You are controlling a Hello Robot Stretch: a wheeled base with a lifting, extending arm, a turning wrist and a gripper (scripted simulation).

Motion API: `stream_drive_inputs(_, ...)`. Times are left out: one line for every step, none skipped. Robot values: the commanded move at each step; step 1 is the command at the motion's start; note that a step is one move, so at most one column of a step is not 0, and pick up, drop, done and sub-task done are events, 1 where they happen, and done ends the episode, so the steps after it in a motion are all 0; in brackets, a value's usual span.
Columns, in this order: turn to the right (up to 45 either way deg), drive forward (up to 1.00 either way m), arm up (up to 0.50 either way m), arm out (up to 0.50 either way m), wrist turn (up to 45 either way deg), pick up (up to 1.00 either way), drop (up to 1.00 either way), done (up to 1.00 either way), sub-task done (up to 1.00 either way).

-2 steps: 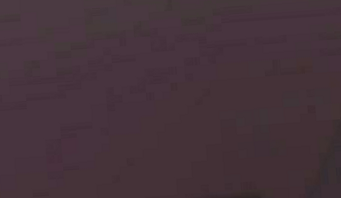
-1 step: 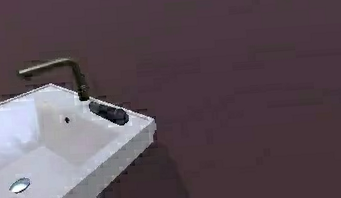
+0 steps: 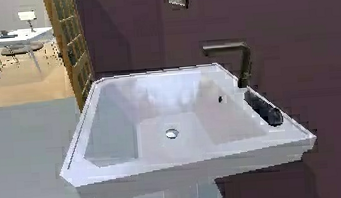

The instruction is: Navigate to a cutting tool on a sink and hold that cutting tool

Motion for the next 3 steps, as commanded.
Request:
stream_drive_inputs(-45.0,0.0,0.0,0.0,0.0,0.0,0.0,0.0,0.0)
stream_drive_inputs(-15.0,0.0,0.0,0.0,0.0,0.0,0.0,0.0,0.0)
stream_drive_inputs(0.0,0.0,0.5,0.0,0.0,0.0,0.0,0.0,0.0)
